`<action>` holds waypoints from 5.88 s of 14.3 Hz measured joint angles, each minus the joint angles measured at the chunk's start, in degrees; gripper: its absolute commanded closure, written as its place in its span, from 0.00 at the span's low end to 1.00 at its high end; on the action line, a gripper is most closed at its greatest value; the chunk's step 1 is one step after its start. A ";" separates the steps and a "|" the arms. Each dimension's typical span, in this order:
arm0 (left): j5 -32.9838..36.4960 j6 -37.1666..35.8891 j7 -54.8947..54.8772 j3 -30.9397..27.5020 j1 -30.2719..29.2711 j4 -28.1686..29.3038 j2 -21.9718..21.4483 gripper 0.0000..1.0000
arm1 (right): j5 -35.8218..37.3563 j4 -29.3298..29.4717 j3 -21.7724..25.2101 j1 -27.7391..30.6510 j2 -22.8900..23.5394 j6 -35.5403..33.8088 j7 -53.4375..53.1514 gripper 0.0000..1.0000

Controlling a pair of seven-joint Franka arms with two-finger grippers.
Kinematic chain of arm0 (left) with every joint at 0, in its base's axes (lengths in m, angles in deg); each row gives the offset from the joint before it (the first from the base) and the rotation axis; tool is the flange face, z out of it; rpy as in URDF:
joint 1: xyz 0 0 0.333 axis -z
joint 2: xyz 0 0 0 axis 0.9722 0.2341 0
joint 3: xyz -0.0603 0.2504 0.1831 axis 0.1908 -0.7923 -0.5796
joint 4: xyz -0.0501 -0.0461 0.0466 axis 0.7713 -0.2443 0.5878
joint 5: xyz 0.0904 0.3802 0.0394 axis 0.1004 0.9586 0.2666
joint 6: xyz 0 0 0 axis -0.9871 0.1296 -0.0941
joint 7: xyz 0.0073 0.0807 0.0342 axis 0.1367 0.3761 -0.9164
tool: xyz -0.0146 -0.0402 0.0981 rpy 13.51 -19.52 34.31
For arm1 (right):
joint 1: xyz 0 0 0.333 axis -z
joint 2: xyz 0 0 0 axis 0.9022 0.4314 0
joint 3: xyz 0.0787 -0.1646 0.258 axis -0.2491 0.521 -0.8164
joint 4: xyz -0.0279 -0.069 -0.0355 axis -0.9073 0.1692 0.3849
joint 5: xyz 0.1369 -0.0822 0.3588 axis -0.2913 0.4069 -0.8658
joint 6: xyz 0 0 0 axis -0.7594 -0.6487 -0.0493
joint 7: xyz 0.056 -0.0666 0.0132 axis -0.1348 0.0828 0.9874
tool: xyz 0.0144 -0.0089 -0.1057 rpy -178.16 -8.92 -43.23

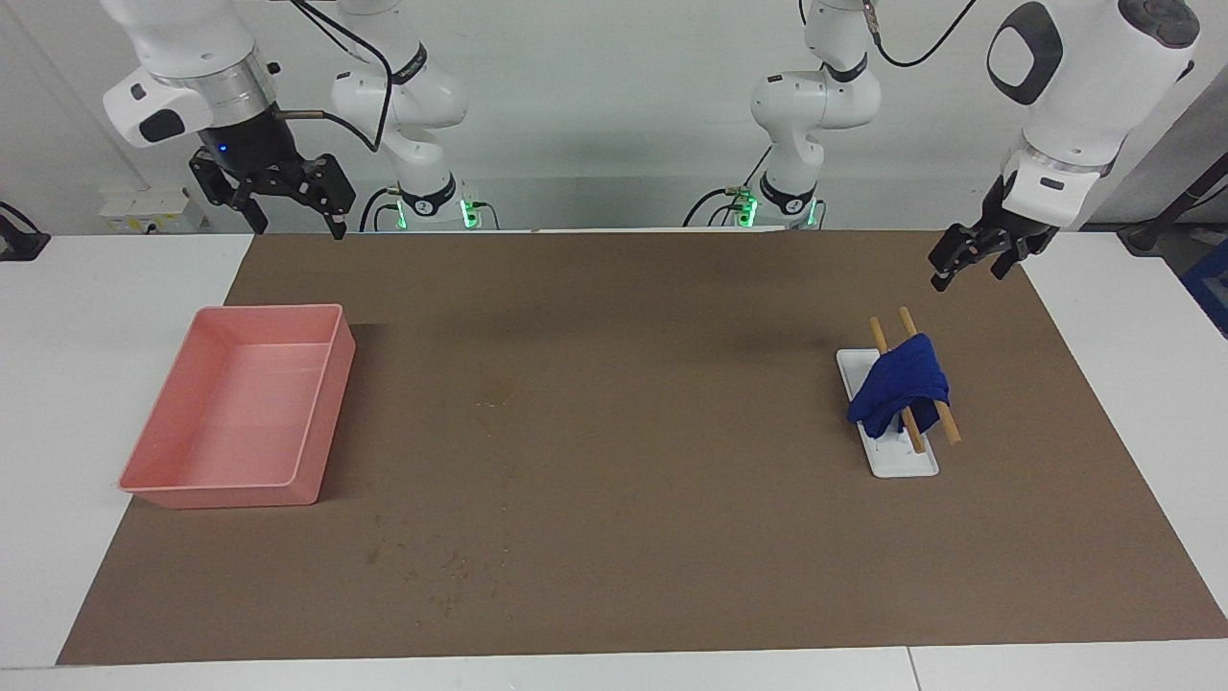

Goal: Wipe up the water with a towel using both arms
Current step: 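Reach the left gripper to the blue cloth on the white tray, then close the left gripper on the blue cloth's edge, then lift the cloth with the left gripper while the right gripper approaches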

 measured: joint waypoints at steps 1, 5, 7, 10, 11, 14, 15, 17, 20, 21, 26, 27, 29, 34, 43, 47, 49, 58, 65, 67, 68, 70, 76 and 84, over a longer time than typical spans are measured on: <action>0.13 1.20 0.01 -0.03 -0.01 0.91 0.30 0.00 | 0.00 0.00 0.00 0.00 0.00 0.00 0.00 0.00; 2.82 5.84 0.01 0.48 0.44 2.33 4.50 0.00 | 0.00 0.00 0.00 0.00 0.00 0.00 0.00 0.00; 3.19 8.74 0.21 0.82 0.78 2.82 7.05 0.00 | 0.00 0.00 0.00 0.00 0.00 0.00 0.00 0.00; 3.26 15.14 1.63 0.88 1.41 5.78 8.80 0.00 | 0.00 0.00 0.00 0.00 0.00 0.00 0.00 0.00; 3.26 16.46 1.82 0.85 1.57 6.82 8.98 0.00 | 0.00 0.00 0.00 0.00 0.00 0.00 0.00 0.00; 4.26 18.41 2.19 0.89 2.36 8.06 10.01 0.00 | 0.00 0.00 0.00 0.00 0.00 0.00 0.00 0.00; 5.83 18.51 2.40 0.90 2.71 8.21 10.39 0.00 | 0.00 0.00 0.00 0.00 -0.01 0.00 0.00 0.00; 8.02 18.57 2.63 0.91 3.48 8.48 10.93 0.00 | 0.00 0.00 0.00 0.00 -0.01 0.00 0.00 0.00; 8.61 18.60 2.72 0.93 4.20 8.57 11.19 0.02 | 0.00 0.00 0.00 0.00 -0.01 0.00 0.00 0.00; 8.91 18.60 2.79 0.92 4.24 8.68 11.19 0.07 | 0.00 0.00 0.00 0.00 -0.02 0.00 0.00 0.00; 11.65 18.53 3.50 0.67 4.45 9.07 11.09 0.56 | 0.00 0.00 0.00 0.00 -0.02 0.00 0.00 0.00; 11.93 18.52 3.58 0.61 4.45 9.06 11.06 0.67 | 0.00 0.00 0.00 0.00 -0.02 0.00 0.00 0.00; 12.53 18.22 3.62 -0.02 4.44 8.95 10.67 0.84 | 0.00 0.00 0.00 0.00 -0.02 0.00 0.00 0.00; 12.62 17.03 3.63 -0.29 4.25 8.33 9.81 1.00 | 0.00 0.00 0.00 0.00 -0.02 0.00 0.00 0.00; 12.48 12.19 5.92 0.13 4.26 6.20 10.23 1.00 | 0.00 -0.04 0.00 0.00 -0.02 0.00 0.00 0.00; 12.23 8.25 6.02 0.16 4.26 3.69 10.24 1.00 | 0.00 -0.15 0.00 0.00 -0.04 0.00 0.00 0.00; 12.00 6.21 6.05 0.16 4.26 2.16 10.26 1.00 | 0.00 -0.17 0.00 0.00 -0.05 0.00 0.00 0.00; 1.13 -8.88 17.77 0.01 4.22 -8.48 10.44 1.00 | 0.00 -0.43 0.24 0.16 -0.20 -0.23 0.00 0.00; -4.91 -14.74 33.90 0.28 4.28 -10.54 5.31 1.00 | -0.13 -0.77 0.23 0.15 -0.37 -0.32 0.00 0.00; -6.70 -15.29 40.43 0.85 4.78 -10.53 3.80 1.00 | -2.63 -0.91 0.24 0.15 -0.38 -0.32 -1.58 0.00; -7.12 -15.31 44.21 1.80 5.12 -10.53 3.46 1.00 | -4.75 -1.06 0.23 0.12 -0.37 -0.32 -4.89 0.00; -7.36 -15.30 53.11 4.53 6.17 -10.52 3.34 1.00 | -7.79 -1.57 -0.07 -0.44 -0.38 0.00 -13.20 0.00; -14.81 -10.83 83.01 8.29 7.07 -10.49 3.35 1.00 | -19.66 -4.80 -0.40 -4.95 -0.36 3.71 -37.01 0.00; -16.98 1.98 111.79 9.39 18.36 -10.24 3.62 1.00 | -32.06 -9.75 -0.79 -17.58 1.26 21.65 -68.15 0.00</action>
